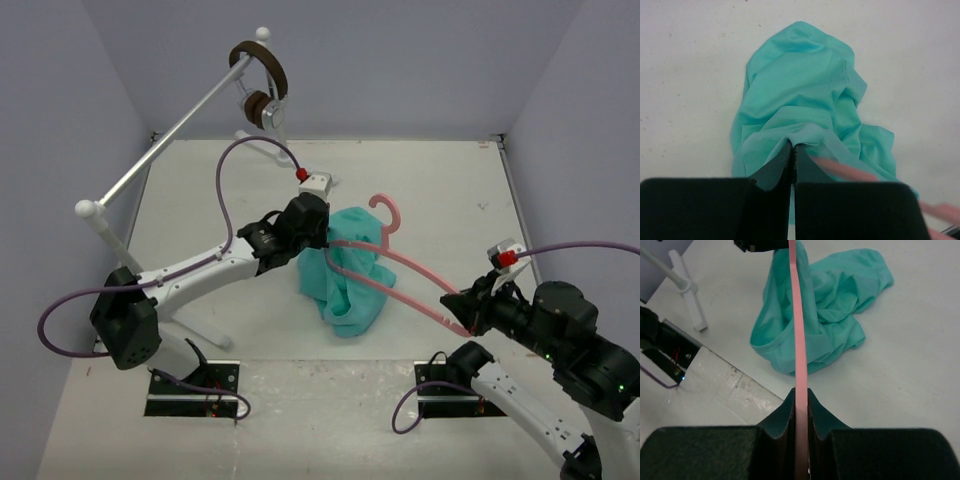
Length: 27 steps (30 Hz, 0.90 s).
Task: Place the t-shirt on the hanger
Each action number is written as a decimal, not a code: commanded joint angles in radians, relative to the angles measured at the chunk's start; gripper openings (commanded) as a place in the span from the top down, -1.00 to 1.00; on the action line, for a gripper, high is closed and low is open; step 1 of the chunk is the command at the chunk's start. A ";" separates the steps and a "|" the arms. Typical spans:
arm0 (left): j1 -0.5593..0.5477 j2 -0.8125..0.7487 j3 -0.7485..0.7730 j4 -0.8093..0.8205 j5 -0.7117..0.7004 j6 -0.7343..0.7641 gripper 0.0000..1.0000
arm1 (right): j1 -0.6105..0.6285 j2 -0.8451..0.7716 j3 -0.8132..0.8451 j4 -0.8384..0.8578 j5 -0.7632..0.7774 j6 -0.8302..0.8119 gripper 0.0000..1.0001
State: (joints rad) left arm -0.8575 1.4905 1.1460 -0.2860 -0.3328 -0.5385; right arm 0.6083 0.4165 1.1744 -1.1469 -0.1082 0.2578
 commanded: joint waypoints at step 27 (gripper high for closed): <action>-0.014 -0.133 0.504 -0.336 0.101 0.185 1.00 | 0.001 0.098 -0.390 1.030 -0.025 0.213 1.00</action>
State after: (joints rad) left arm -0.8597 1.4233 1.6306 -0.5939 -0.3009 -0.3967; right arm 0.6060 0.5109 0.8850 -0.4424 -0.1966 0.4106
